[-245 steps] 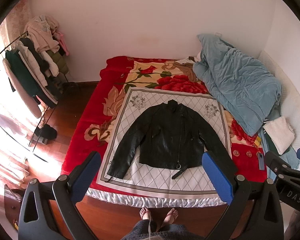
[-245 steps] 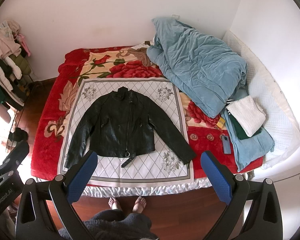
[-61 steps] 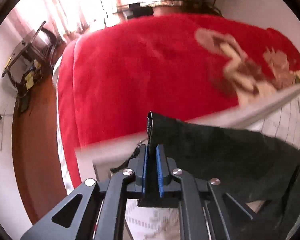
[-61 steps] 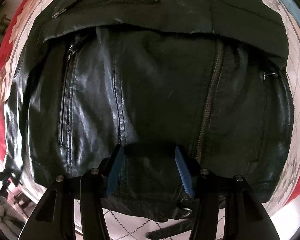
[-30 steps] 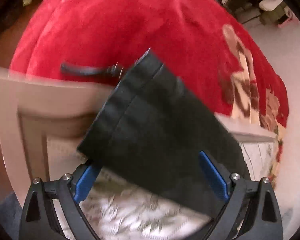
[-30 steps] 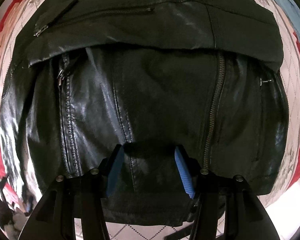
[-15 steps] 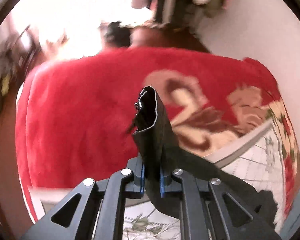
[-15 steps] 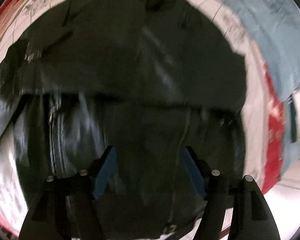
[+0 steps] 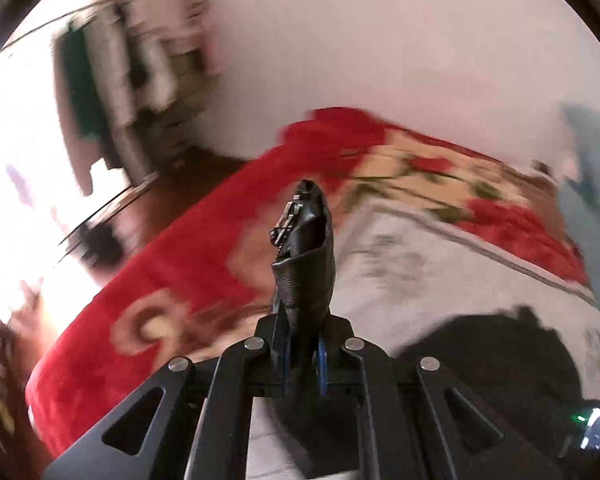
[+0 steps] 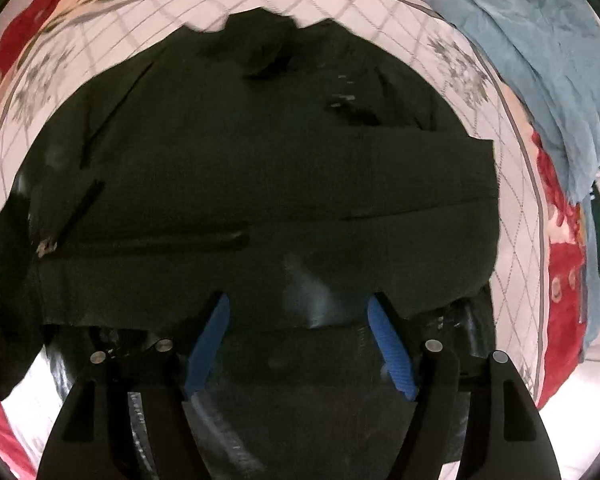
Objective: Fold large clothes
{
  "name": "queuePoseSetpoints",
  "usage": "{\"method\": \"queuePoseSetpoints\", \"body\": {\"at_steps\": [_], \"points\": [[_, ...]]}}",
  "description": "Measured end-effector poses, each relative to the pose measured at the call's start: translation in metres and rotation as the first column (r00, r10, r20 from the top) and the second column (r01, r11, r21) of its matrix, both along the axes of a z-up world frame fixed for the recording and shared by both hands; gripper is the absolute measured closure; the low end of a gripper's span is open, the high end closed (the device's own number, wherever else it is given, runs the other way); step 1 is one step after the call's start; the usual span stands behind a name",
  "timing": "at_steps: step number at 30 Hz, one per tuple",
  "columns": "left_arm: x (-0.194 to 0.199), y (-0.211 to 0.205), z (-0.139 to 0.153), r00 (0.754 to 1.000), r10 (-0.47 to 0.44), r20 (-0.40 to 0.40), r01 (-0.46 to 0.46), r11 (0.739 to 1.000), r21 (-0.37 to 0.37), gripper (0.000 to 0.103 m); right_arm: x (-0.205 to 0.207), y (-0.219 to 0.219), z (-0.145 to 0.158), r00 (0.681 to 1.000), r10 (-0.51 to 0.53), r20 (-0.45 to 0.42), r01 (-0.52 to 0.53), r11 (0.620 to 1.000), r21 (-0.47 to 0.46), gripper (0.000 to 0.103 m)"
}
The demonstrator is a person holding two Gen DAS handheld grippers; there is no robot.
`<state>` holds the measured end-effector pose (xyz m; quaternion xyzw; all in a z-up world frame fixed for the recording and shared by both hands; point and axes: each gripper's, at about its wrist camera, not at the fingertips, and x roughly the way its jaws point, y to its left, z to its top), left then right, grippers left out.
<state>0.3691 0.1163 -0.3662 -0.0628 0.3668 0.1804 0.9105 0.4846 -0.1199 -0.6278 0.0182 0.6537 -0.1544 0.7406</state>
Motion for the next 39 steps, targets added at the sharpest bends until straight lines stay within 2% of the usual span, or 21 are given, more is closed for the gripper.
{"method": "queuePoseSetpoints", "body": {"at_steps": [3, 6, 10, 12, 13, 14, 16, 19, 21, 24, 25, 27, 28, 29, 31, 34, 37, 39], "points": [[0.019, -0.073, 0.001, 0.989, -0.151, 0.002, 0.151, 0.989, -0.003, 0.098, -0.007, -0.044, 0.01, 0.998, -0.064, 0.007, 0.063, 0.997, 0.043, 0.03], [0.034, -0.15, -0.006, 0.956, -0.294, -0.007, 0.294, 0.955, -0.035, 0.098, -0.019, -0.09, 0.018, 0.992, -0.127, 0.012, 0.126, 0.99, 0.064, 0.03], [0.045, -0.25, -0.031, 0.881, -0.471, -0.051, 0.464, 0.879, -0.11, 0.098, -0.045, -0.165, 0.021, 0.974, -0.227, 0.005, 0.226, 0.971, 0.076, 0.03], [0.047, -0.299, -0.051, 0.826, -0.555, -0.102, 0.538, 0.829, -0.152, 0.098, -0.059, -0.2, 0.02, 0.961, -0.275, -0.006, 0.275, 0.958, 0.078, 0.03], [0.047, -0.316, -0.059, 0.808, -0.578, -0.117, 0.557, 0.813, -0.167, 0.098, -0.064, -0.214, 0.018, 0.958, -0.288, -0.013, 0.288, 0.955, 0.074, 0.03], [0.045, -0.338, -0.072, 0.779, -0.608, -0.152, 0.584, 0.793, -0.176, 0.098, -0.07, -0.229, 0.015, 0.953, -0.303, -0.022, 0.304, 0.95, 0.068, 0.03], [0.043, -0.363, -0.088, 0.751, -0.634, -0.188, 0.607, 0.773, -0.184, 0.098, -0.081, -0.251, 0.011, 0.945, -0.326, -0.04, 0.327, 0.943, 0.06, 0.03], [0.043, -0.391, -0.114, 0.714, -0.641, -0.281, 0.62, 0.765, -0.173, 0.097, -0.097, -0.278, 0.005, 0.932, -0.356, -0.067, 0.36, 0.93, 0.068, 0.03], [0.048, -0.393, -0.13, 0.69, -0.636, -0.347, 0.608, 0.768, -0.199, 0.096, -0.103, -0.29, 0.001, 0.928, -0.365, -0.079, 0.371, 0.926, 0.077, 0.03], [0.048, -0.383, -0.136, 0.679, -0.637, -0.364, 0.588, 0.769, -0.25, 0.092, -0.113, -0.303, -0.003, 0.918, -0.384, -0.098, 0.395, 0.91, 0.125, 0.03], [0.046, -0.385, -0.134, 0.679, -0.64, -0.36, 0.592, 0.767, -0.247, 0.091, -0.115, -0.306, -0.004, 0.917, -0.386, -0.102, 0.397, 0.907, 0.142, 0.03], [0.041, -0.381, -0.126, 0.675, -0.65, -0.349, 0.6, 0.759, -0.253, 0.075, -0.119, -0.31, -0.004, 0.916, -0.386, -0.106, 0.4, 0.898, 0.182, 0.03], [0.039, -0.381, -0.125, 0.67, -0.656, -0.348, 0.601, 0.754, -0.264, 0.036, -0.12, -0.31, -0.002, 0.916, -0.386, -0.108, 0.401, 0.895, 0.198, 0.03], [0.038, -0.381, -0.125, 0.668, -0.657, -0.35, 0.596, 0.754, -0.276, 0.001, -0.121, -0.312, 0.0, 0.916, -0.386, -0.111, 0.401, 0.89, 0.216, 0.03], [0.032, -0.375, -0.123, 0.67, -0.657, -0.344, 0.587, 0.753, -0.295, 0.0, -0.119, -0.313, 0.002, 0.916, -0.381, -0.124, 0.4, 0.878, 0.262, 0.03], [0.028, -0.357, -0.125, 0.674, -0.639, -0.371, 0.561, 0.77, -0.305, 0.0, -0.111, -0.313, 0.008, 0.921, -0.365, -0.137, 0.39, 0.856, 0.341, 0.03], [0.023, -0.323, -0.116, 0.717, -0.588, -0.375, 0.503, 0.809, -0.305, 0.0, -0.094, -0.307, 0.019, 0.937, -0.331, -0.111, 0.347, 0.849, 0.399, 0.03], [0.019, -0.288, -0.11, 0.749, -0.536, -0.388, 0.46, 0.844, -0.277, 0.0, -0.078, -0.3, 0.025, 0.949, -0.303, -0.09, 0.31, 0.837, 0.452, 0.03]]}}
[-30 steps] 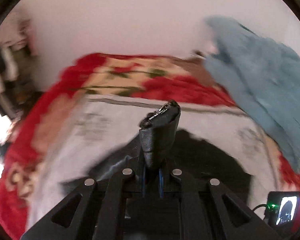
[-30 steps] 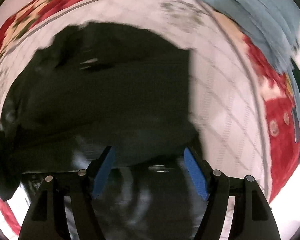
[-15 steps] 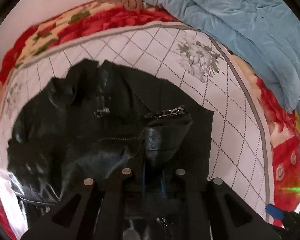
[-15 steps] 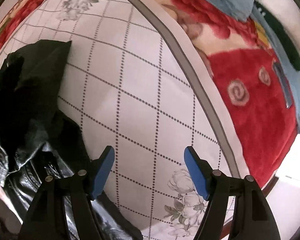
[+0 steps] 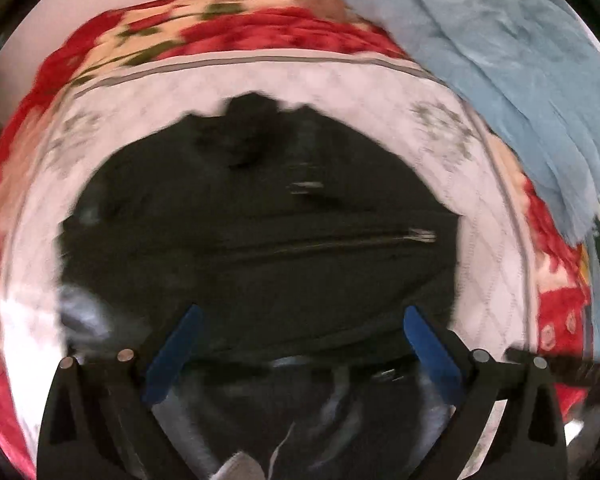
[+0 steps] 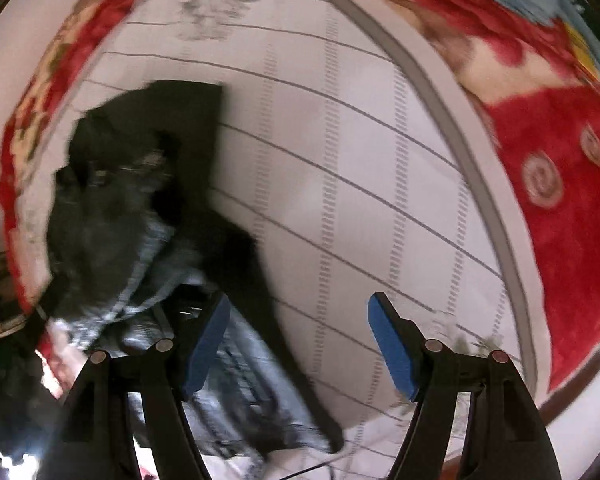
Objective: Fold large clothes
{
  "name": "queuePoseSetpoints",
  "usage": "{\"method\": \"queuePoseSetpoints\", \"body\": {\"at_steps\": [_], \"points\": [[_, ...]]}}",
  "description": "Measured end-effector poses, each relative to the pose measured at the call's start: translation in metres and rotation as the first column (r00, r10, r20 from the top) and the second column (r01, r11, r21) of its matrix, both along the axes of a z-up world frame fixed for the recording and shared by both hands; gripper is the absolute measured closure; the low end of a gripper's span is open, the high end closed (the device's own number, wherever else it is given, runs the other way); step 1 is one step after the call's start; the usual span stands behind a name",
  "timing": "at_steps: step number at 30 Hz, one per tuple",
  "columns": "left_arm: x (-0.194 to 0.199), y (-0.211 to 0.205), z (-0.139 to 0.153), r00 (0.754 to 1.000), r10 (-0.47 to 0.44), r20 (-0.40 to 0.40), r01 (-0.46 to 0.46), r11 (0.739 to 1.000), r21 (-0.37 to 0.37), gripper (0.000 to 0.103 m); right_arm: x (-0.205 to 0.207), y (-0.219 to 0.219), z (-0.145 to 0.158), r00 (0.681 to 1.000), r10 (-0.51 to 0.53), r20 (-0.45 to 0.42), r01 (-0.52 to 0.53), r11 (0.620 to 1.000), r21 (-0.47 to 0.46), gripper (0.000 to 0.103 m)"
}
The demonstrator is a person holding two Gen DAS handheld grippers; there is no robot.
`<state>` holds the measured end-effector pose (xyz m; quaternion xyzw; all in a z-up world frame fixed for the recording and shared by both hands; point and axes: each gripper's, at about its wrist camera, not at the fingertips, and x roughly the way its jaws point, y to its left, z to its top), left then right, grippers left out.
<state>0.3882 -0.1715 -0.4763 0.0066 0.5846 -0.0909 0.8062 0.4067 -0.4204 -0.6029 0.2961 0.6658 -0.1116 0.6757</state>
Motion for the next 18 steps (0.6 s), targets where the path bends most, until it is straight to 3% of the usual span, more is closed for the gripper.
{"method": "queuePoseSetpoints", "body": {"at_steps": [3, 5, 8, 11, 14, 16, 18], "points": [[-0.001, 0.051, -0.002, 0.994, 0.107, 0.0, -0.107, 0.991, 0.084, 0.0, 0.027, 0.02, 0.005, 0.999, 0.031, 0.043, -0.034, 0.998, 0.055, 0.03], [0.003, 0.089, -0.008, 0.981, 0.195, 0.003, -0.193, 0.969, 0.155, 0.0, 0.044, 0.032, 0.003, 0.997, 0.047, 0.065, -0.051, 0.996, 0.071, 0.03], [0.015, 0.139, -0.022, 0.951, 0.309, 0.023, -0.304, 0.917, 0.259, 0.0, 0.073, 0.046, -0.01, 0.994, 0.077, 0.083, -0.083, 0.994, 0.07, 0.03], [0.031, 0.176, -0.035, 0.914, 0.403, 0.053, -0.399, 0.863, 0.309, 0.0, 0.098, 0.058, -0.026, 0.99, 0.124, 0.064, -0.126, 0.992, 0.019, 0.031], [0.047, 0.19, -0.057, 0.906, 0.42, 0.045, -0.407, 0.838, 0.365, 0.0, 0.124, 0.067, -0.05, 0.984, 0.176, -0.005, -0.176, 0.984, -0.031, 0.031], [0.057, 0.191, -0.077, 0.911, 0.413, 0.005, -0.385, 0.846, 0.369, 0.0, 0.131, 0.071, -0.063, 0.979, 0.197, -0.042, -0.199, 0.979, -0.043, 0.032], [0.063, 0.188, -0.094, 0.918, 0.397, -0.024, -0.359, 0.854, 0.377, 0.0, 0.133, 0.077, -0.067, 0.97, 0.233, -0.064, -0.238, 0.967, -0.087, 0.042]]}}
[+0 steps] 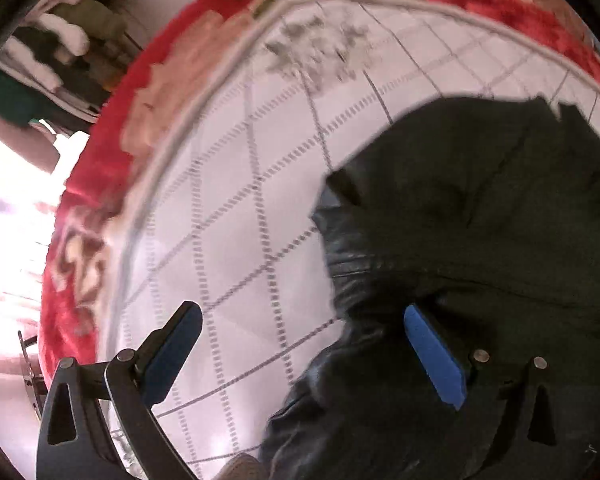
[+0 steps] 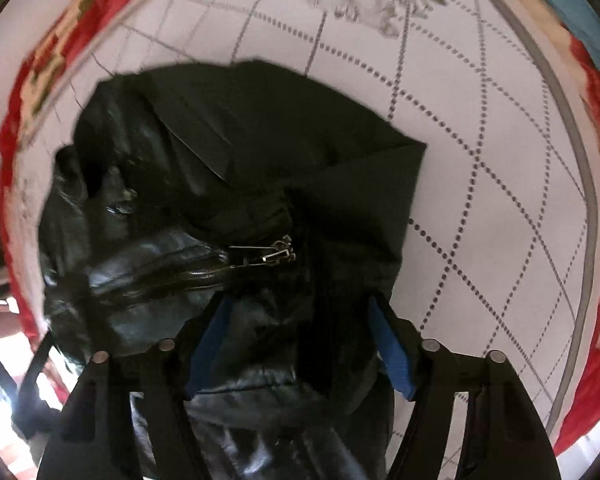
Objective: Fold large clothes
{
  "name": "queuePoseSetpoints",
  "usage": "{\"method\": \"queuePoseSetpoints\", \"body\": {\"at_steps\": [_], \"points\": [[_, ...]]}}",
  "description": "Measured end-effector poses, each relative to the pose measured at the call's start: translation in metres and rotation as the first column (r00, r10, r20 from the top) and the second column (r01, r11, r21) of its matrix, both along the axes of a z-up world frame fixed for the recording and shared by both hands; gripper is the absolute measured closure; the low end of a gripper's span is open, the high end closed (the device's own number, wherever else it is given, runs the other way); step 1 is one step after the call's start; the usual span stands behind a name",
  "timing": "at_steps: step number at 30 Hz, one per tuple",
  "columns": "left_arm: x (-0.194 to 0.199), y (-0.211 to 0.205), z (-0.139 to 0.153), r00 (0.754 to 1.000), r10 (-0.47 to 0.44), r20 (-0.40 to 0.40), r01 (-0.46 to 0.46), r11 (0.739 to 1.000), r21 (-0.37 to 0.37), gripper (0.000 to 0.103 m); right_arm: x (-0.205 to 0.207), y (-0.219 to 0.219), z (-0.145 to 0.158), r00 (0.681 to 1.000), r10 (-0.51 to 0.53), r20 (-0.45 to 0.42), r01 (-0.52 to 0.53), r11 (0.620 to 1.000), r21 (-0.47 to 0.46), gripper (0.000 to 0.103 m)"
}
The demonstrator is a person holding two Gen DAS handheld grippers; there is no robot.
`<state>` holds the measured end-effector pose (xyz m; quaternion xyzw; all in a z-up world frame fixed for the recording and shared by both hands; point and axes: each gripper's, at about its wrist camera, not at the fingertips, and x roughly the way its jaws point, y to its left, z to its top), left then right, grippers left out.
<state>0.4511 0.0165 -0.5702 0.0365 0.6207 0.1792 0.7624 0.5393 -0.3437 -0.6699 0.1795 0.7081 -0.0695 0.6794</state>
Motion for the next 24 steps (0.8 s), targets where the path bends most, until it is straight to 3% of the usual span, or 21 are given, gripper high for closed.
{"method": "queuePoseSetpoints", "body": {"at_steps": [2, 8, 13, 21, 22, 24], "points": [[0.001, -0.005, -0.005, 1.0, -0.021, -0.001, 0.021, 1.0, 0.018, 0.0, -0.002, 0.006, 0.002, 0.999, 0.046, 0.004, -0.046, 0.998, -0.034, 0.05], [-0.003, -0.001, -0.007, 1.0, -0.015, 0.019, 0.015, 1.0, -0.004, 0.0, -0.002, 0.008, 0.007, 0.999, 0.047, -0.012, -0.048, 0.997, -0.054, 0.051], [0.001, 0.001, -0.006, 1.0, -0.004, 0.007, 0.004, 1.0, -0.021, 0.0, -0.004, 0.004, 0.031, 0.996, 0.001, 0.085, 0.003, 0.999, -0.047, 0.051], [0.006, 0.002, -0.012, 1.0, 0.023, 0.001, -0.023, 1.0, -0.019, 0.0, -0.001, 0.009, -0.004, 0.999, 0.042, 0.024, -0.041, 0.999, -0.035, 0.049], [0.006, 0.003, -0.012, 1.0, 0.022, 0.008, -0.022, 0.999, -0.026, 0.0, 0.0, 0.011, -0.003, 0.998, 0.057, 0.023, -0.056, 0.998, -0.038, 0.05], [0.005, 0.009, -0.014, 0.999, 0.032, 0.014, -0.031, 0.998, -0.063, 0.0, 0.001, 0.016, 0.002, 0.993, 0.108, 0.04, -0.106, 0.993, -0.053, 0.069]]}}
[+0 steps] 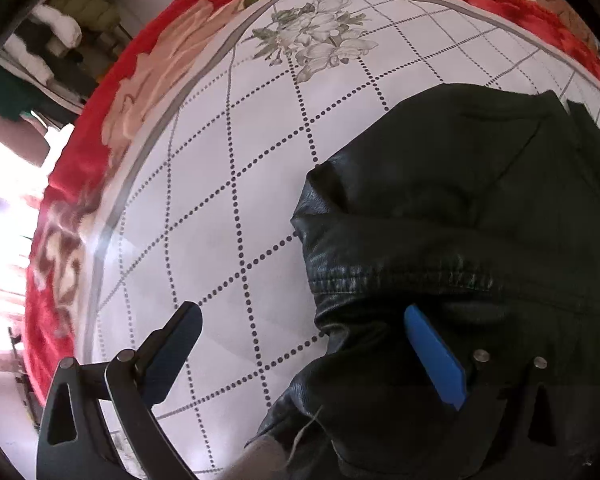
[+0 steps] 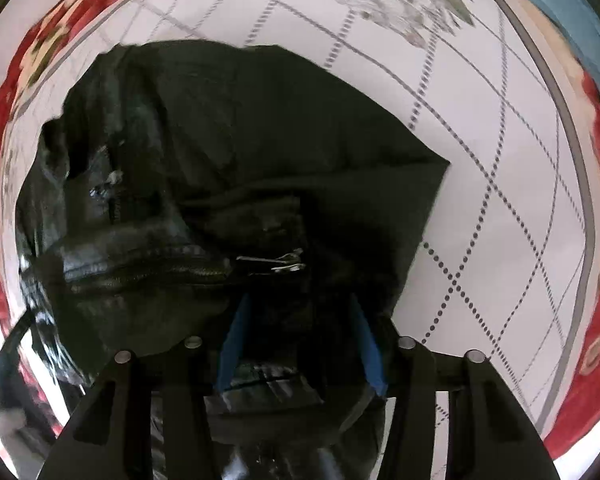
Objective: Fold large clothes
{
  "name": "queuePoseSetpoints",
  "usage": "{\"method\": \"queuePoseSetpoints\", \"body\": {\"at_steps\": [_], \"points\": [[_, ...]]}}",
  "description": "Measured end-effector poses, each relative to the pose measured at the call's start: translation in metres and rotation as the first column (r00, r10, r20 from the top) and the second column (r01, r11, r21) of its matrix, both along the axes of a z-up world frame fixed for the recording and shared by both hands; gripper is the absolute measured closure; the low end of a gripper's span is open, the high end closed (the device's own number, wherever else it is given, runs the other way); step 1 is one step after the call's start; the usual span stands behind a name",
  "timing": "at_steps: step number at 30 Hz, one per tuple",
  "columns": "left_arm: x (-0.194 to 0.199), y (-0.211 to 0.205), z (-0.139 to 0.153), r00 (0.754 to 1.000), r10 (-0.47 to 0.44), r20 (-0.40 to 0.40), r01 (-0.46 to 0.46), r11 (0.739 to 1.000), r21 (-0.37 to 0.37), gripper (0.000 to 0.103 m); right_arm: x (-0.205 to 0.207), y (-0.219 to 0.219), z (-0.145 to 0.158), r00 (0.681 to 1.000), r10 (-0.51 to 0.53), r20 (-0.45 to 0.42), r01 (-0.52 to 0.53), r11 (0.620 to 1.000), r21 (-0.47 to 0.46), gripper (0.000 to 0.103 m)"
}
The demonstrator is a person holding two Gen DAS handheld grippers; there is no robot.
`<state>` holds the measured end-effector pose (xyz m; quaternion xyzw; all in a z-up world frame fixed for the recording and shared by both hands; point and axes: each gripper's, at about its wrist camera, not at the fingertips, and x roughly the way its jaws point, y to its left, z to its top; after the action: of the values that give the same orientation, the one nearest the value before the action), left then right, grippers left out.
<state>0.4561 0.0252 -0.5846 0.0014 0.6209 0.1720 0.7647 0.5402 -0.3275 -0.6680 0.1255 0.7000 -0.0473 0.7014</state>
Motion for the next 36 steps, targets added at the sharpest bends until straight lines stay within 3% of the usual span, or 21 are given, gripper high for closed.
{"method": "queuePoseSetpoints", "body": {"at_steps": [1, 2, 5, 6, 8, 10, 12, 16, 17, 20, 26, 27, 28, 30, 32, 36], "points": [[0.0, 0.003, 0.0, 1.0, 0.009, 0.0, -0.009, 1.0, -0.022, 0.0, -0.002, 0.001, 0.003, 1.0, 0.006, 0.014, -0.006, 1.0, -0.02, 0.084], [0.0, 0.006, -0.001, 1.0, 0.016, 0.0, -0.016, 0.999, -0.046, 0.0, -0.004, 0.0, 0.006, 1.0, -0.004, 0.023, 0.004, 0.999, -0.032, 0.093], [0.0, 0.017, -0.002, 0.999, 0.035, -0.007, -0.036, 0.992, -0.123, 0.0, -0.011, -0.018, 0.029, 0.989, -0.117, 0.093, 0.119, 0.993, -0.023, 0.101], [0.0, 0.019, -0.002, 0.999, 0.034, -0.008, -0.035, 0.988, -0.151, 0.0, -0.011, -0.024, 0.035, 0.984, -0.132, 0.117, 0.137, 0.99, -0.034, 0.101], [0.0, 0.02, -0.001, 1.0, 0.016, -0.001, -0.016, 0.986, -0.163, 0.0, -0.008, -0.033, 0.028, 0.986, -0.145, 0.08, 0.148, 0.989, -0.031, 0.102], [0.0, 0.013, 0.004, 1.0, -0.021, 0.006, 0.022, 0.994, -0.111, 0.0, -0.006, -0.037, 0.008, 0.988, -0.155, -0.018, 0.155, 0.988, 0.002, 0.101], [-0.003, 0.006, 0.017, 0.999, -0.045, 0.022, 0.046, 0.997, -0.061, 0.0, -0.005, -0.044, 0.011, 0.984, -0.176, -0.039, 0.178, 0.983, 0.046, 0.101], [-0.023, -0.002, 0.049, 0.996, -0.048, 0.07, 0.051, 0.998, -0.033, 0.0, -0.034, -0.066, 0.032, 0.972, -0.227, -0.055, 0.233, 0.959, 0.161, 0.068], [-0.029, -0.003, 0.055, 0.996, -0.053, 0.072, 0.055, 0.998, -0.026, 0.0, -0.05, -0.07, 0.034, 0.97, -0.234, -0.067, 0.243, 0.954, 0.178, 0.066], [-0.06, -0.009, 0.07, 0.994, -0.077, 0.072, 0.077, 0.997, 0.001, 0.0, -0.105, -0.073, 0.029, 0.964, -0.223, -0.145, 0.247, 0.952, 0.183, 0.065], [-0.111, -0.012, 0.073, 0.992, -0.128, -0.011, 0.128, 0.991, 0.038, 0.0, -0.175, -0.065, -0.019, 0.953, -0.171, -0.25, 0.238, 0.933, 0.27, 0.066], [-0.118, -0.01, 0.07, 0.991, -0.132, -0.035, 0.133, 0.99, 0.043, 0.0, -0.187, -0.06, -0.022, 0.952, -0.179, -0.246, 0.246, 0.93, 0.272, 0.069], [-0.123, -0.007, 0.067, 0.99, -0.134, -0.051, 0.136, 0.99, 0.039, 0.0, -0.193, -0.056, -0.024, 0.952, -0.187, -0.242, 0.25, 0.931, 0.265, 0.097], [-0.135, 0.001, 0.065, 0.988, -0.136, -0.073, 0.139, 0.99, 0.036, 0.0, -0.212, -0.045, -0.02, 0.953, -0.216, -0.212, 0.265, 0.933, 0.242, 0.097], [-0.143, 0.007, 0.066, 0.985, -0.15, -0.084, 0.153, 0.988, 0.032, 0.0, -0.225, -0.037, -0.023, 0.93, -0.29, -0.227, 0.345, 0.902, 0.259, 0.098], [-0.153, 0.02, 0.069, 0.975, -0.206, -0.088, 0.211, 0.976, 0.048, 0.0, -0.265, -0.012, -0.022, 0.864, -0.423, -0.274, 0.5, 0.786, 0.365, 0.098]]}}
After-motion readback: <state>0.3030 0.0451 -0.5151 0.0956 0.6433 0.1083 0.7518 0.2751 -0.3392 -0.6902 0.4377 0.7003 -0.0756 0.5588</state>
